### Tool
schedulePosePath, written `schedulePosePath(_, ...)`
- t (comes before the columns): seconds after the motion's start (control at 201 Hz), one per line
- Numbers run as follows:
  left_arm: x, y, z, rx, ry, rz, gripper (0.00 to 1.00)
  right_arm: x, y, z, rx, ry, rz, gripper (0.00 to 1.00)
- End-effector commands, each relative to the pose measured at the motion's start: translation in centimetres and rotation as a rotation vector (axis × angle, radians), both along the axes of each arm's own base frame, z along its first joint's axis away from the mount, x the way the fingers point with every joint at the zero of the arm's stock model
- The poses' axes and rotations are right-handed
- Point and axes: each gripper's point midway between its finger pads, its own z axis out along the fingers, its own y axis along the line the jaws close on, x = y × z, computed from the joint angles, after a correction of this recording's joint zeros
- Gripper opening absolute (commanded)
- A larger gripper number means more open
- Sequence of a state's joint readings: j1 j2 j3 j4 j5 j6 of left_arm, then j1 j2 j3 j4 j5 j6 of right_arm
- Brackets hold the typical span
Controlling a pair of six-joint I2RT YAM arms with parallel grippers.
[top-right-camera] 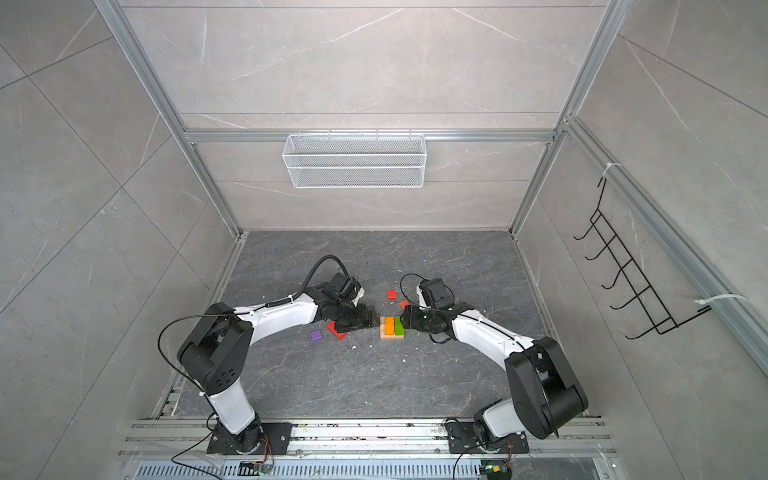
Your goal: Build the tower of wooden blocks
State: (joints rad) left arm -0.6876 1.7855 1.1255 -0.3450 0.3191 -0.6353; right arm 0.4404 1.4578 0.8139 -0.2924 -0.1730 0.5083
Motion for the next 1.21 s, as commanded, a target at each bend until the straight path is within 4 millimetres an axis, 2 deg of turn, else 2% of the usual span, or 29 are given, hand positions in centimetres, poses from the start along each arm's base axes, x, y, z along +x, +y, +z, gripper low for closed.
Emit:
schedulePosePath(0.0,0.3,-0.2,0.0,0.029,-0.009,-0.015,0.87,-0.5,-2.5,-0.5,-0.133,0.024,-0.035,0.65)
schedulePosePath(0.055,0.4,-0.2,-0.1,0.031,-0.008,-0.011,0.87,-0.7,-2.6,-0.7,-0.135,0.027,-0.036,0.7)
schedulePosePath(0.354,0.4,0.0,-0.7,0.058,0.005,-0.01,0.87,-0.4,-3.6,-2.5,-0.201,0.065,-0.07,0.67)
schedulePosePath(0.647,0.2,0.1,-1.5,0.082,0.031,-0.003,0.87,0.4,-2.6,-3.7,-0.185,0.075,-0.041,0.66)
schedulePosePath(1.205,0.3,-0.3,-1.5,0.08,0.039,-0.015,0.87,0.7,-1.0,-4.8,-0.119,0.086,0.007,0.69)
